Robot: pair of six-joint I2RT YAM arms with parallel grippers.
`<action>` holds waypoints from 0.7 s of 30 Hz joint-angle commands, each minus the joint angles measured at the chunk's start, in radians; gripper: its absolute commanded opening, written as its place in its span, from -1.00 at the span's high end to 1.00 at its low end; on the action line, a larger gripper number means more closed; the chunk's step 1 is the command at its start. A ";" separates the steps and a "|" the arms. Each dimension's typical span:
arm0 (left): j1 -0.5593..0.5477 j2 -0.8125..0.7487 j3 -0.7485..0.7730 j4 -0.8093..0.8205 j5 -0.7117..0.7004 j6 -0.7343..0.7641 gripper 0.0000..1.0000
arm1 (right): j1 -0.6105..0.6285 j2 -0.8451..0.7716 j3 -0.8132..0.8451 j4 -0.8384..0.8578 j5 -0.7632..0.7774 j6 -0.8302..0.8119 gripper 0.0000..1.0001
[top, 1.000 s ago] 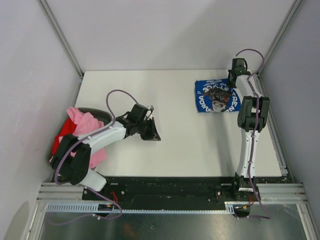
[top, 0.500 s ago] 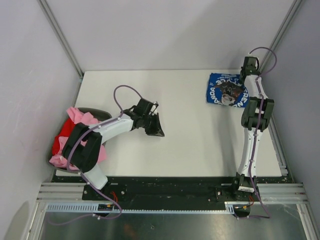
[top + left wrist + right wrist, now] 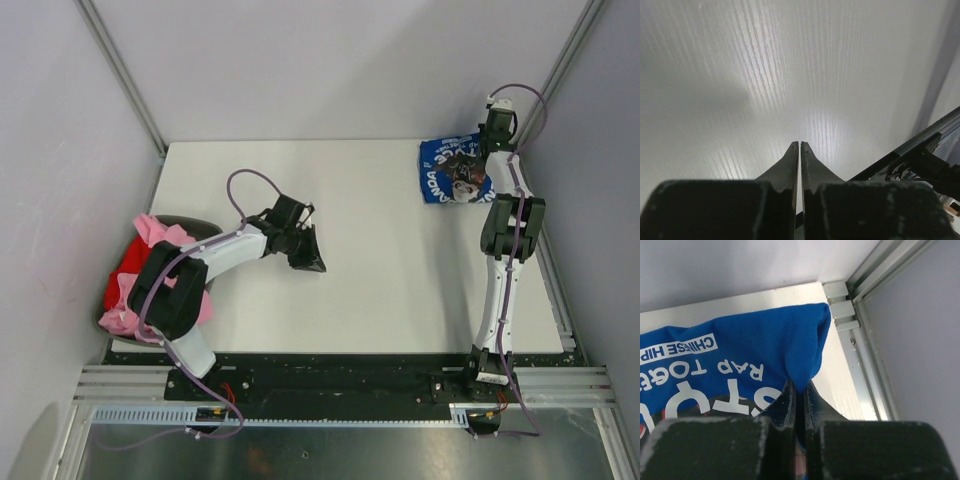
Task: Fold and stack the t-shirts
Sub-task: Put the neatly folded tshirt into the corner of the board with the right arm
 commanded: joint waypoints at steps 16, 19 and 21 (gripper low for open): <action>0.023 -0.031 0.037 -0.009 0.002 0.047 0.79 | 0.079 -0.123 -0.032 0.116 0.121 -0.085 -0.98; 0.037 -0.062 0.028 -0.009 -0.015 0.054 0.76 | 0.108 -0.199 -0.077 0.090 0.145 -0.033 -0.99; 0.049 -0.085 0.021 -0.009 -0.026 0.061 0.74 | 0.136 -0.269 -0.133 0.075 0.168 0.004 -0.99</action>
